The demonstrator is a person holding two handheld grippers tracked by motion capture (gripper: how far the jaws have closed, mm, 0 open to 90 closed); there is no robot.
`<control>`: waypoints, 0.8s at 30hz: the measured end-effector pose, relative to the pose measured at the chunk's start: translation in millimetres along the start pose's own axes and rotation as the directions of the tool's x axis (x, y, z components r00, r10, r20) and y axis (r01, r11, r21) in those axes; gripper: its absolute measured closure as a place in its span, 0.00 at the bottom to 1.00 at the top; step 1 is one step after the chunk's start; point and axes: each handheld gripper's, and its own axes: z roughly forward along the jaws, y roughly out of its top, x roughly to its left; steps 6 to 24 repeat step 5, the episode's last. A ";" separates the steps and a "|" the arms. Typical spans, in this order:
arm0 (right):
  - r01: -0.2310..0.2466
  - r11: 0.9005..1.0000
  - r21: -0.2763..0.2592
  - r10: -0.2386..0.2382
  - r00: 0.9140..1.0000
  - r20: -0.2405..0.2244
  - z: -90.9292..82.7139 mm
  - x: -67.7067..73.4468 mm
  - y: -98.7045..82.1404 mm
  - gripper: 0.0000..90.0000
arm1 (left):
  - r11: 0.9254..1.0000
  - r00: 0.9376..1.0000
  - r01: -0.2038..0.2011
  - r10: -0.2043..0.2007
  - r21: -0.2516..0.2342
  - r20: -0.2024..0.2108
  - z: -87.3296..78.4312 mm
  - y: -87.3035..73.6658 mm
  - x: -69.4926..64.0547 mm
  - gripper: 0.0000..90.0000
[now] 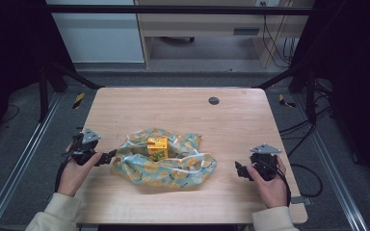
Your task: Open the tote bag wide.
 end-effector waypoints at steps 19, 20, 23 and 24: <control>-0.027 1.000 0.004 0.027 0.999 0.022 4.2 -2.6 3.0 0.09 | 1.000 0.999 0.002 -0.003 -0.028 -0.038 -18.2 -10.8 -2.0 0.07; -0.027 1.000 0.004 0.027 0.999 0.022 4.2 -2.6 3.0 0.09 | 1.000 0.999 0.002 -0.003 -0.028 -0.038 -18.2 -10.8 -2.0 0.07; -0.027 1.000 0.004 0.027 0.999 0.022 4.2 -2.6 3.0 0.09 | 1.000 0.999 0.002 -0.003 -0.028 -0.038 -18.2 -10.8 -2.0 0.07; -0.027 1.000 0.004 0.027 0.999 0.022 4.2 -2.6 3.0 0.09 | 1.000 0.999 0.002 -0.003 -0.028 -0.038 -18.2 -10.8 -2.0 0.07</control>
